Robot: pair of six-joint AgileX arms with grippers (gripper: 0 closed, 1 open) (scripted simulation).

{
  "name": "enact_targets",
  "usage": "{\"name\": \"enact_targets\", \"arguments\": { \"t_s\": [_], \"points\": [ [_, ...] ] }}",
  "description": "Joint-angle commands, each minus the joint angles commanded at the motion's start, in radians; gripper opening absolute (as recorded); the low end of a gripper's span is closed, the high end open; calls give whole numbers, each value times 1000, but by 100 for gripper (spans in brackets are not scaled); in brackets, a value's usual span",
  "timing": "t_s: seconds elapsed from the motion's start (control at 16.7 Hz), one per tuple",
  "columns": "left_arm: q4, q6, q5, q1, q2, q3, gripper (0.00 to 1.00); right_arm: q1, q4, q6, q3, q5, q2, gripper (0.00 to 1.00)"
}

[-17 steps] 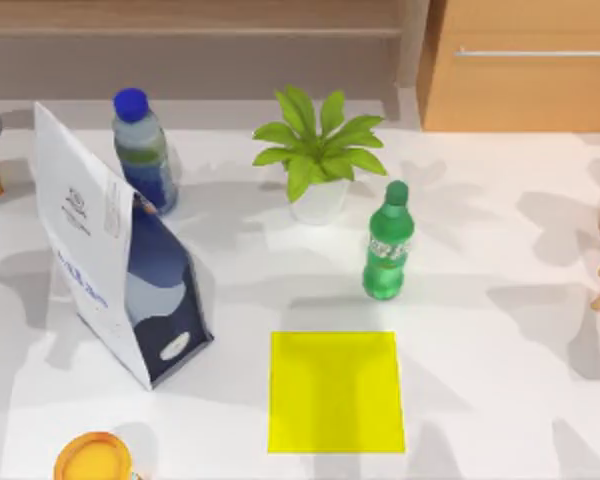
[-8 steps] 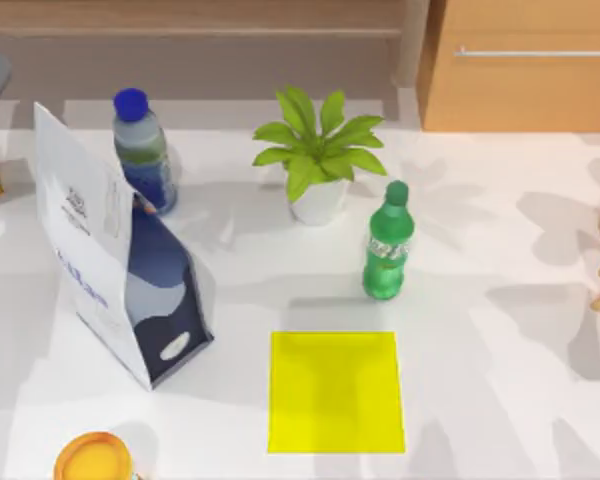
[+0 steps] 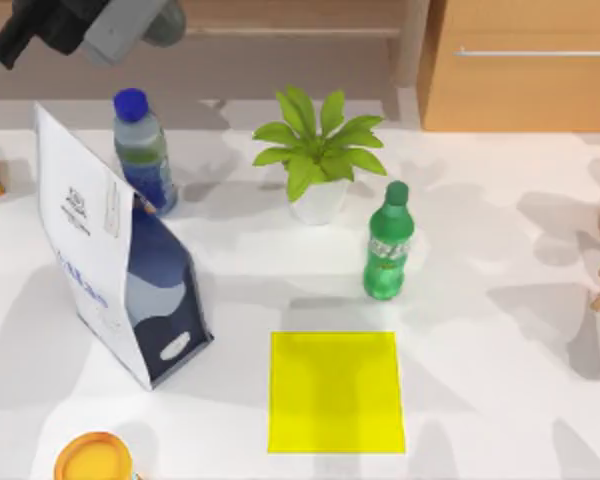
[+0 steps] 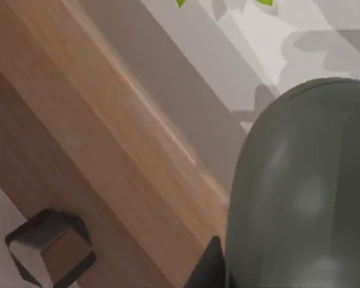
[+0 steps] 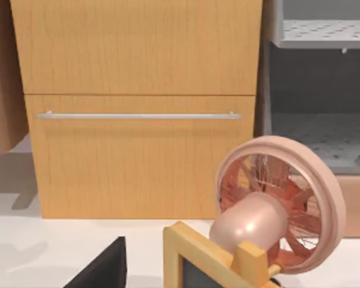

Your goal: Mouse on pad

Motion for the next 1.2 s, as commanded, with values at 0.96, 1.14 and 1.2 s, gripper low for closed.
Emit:
{"name": "enact_targets", "arguments": {
  "t_s": [0.96, 1.14, 1.2],
  "points": [
    [-11, 213, -189, -608, 219, -346, 0, 0, 0, 0, 0, 0, 0, 100],
    [-11, 213, -187, -603, 216, -345, 0, 0, 0, 0, 0, 0, 0, 100],
    [-11, 213, -187, -603, 216, -345, 0, 0, 0, 0, 0, 0, 0, 100]
  ]
}}
